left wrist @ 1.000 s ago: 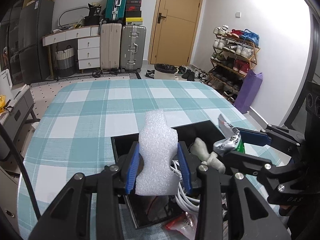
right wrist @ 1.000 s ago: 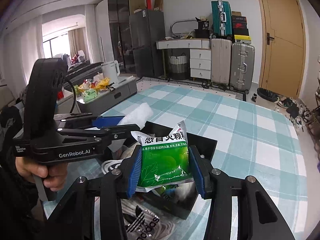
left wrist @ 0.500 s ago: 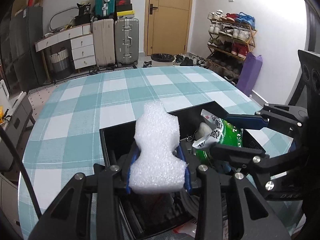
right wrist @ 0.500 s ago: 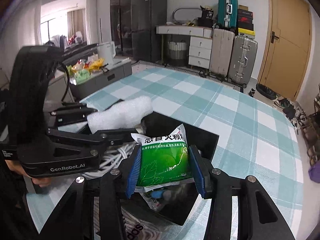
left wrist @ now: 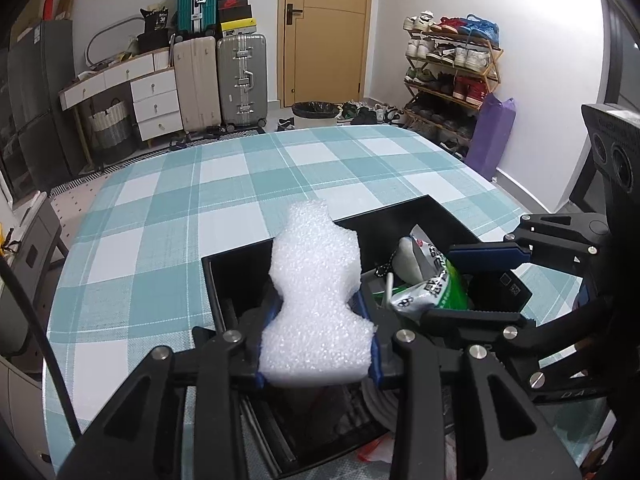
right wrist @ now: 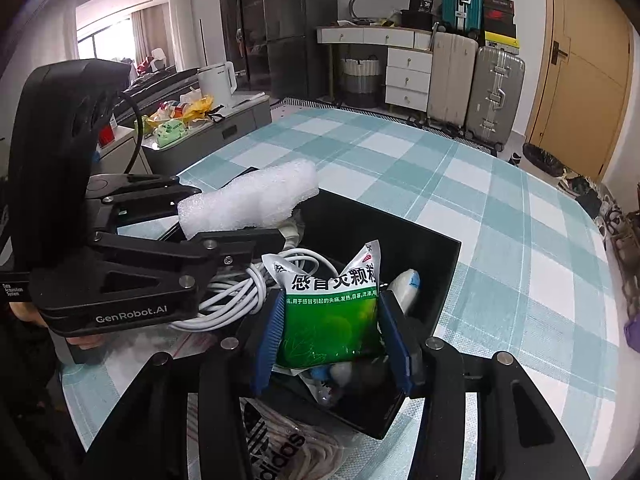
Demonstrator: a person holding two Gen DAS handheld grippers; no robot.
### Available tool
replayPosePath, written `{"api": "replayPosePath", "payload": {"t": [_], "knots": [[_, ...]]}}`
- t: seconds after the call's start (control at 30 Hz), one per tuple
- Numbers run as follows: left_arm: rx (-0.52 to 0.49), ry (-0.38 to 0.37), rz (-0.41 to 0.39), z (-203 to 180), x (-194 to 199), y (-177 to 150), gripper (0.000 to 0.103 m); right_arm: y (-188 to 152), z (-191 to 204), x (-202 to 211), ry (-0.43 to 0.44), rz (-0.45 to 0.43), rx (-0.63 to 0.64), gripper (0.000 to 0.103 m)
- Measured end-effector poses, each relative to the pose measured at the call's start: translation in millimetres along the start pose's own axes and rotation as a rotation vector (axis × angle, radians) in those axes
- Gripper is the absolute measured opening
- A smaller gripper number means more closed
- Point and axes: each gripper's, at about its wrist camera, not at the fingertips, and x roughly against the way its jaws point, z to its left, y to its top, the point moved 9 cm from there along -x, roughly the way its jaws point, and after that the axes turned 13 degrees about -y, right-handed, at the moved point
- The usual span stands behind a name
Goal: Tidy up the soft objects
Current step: 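Open left tool to drop the foam block in the box while right tool releases the packet, then move right tool to the adidas rope bag while left tool approaches the red-edged packet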
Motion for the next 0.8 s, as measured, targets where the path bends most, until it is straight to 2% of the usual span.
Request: {"api": "replayPosePath", "payload": {"t": [0.03, 0.1, 0.17, 0.2, 0.27, 0.33, 0.4, 0.53, 0.8], "knots": [[0.006, 0.004, 0.004, 0, 1, 1, 0.042, 1, 0, 2, -0.003, -0.013, 0.007, 0.054], [0.009, 0.009, -0.001, 0, 4, 2, 0.055, 5, -3, 12, -0.032, -0.069, 0.011, 0.080], [0.017, 0.017, -0.001, 1, 9, 2, 0.057, 10, -10, 25, -0.081, -0.129, 0.012, 0.088], [0.022, 0.011, 0.006, 1, 10, 1, 0.060, 12, -16, 31, -0.132, -0.155, 0.019, 0.091], [0.021, -0.011, -0.005, -2, 16, 1, 0.069, 12, -23, 39, -0.177, -0.173, 0.021, 0.097], [0.018, -0.017, -0.032, -5, 24, 1, 0.087, 10, -30, 47, -0.189, -0.178, 0.003, 0.101], [0.030, 0.008, -0.053, -4, 33, 1, 0.103, 5, -37, 51, -0.183, -0.169, -0.027, 0.102], [0.070, -0.011, -0.099, -3, 50, -2, 0.103, -5, -45, 59, -0.155, -0.158, -0.101, 0.102], [0.077, 0.025, -0.126, -4, 69, -15, 0.103, -23, -42, 76, -0.083, -0.154, -0.188, 0.102]]}}
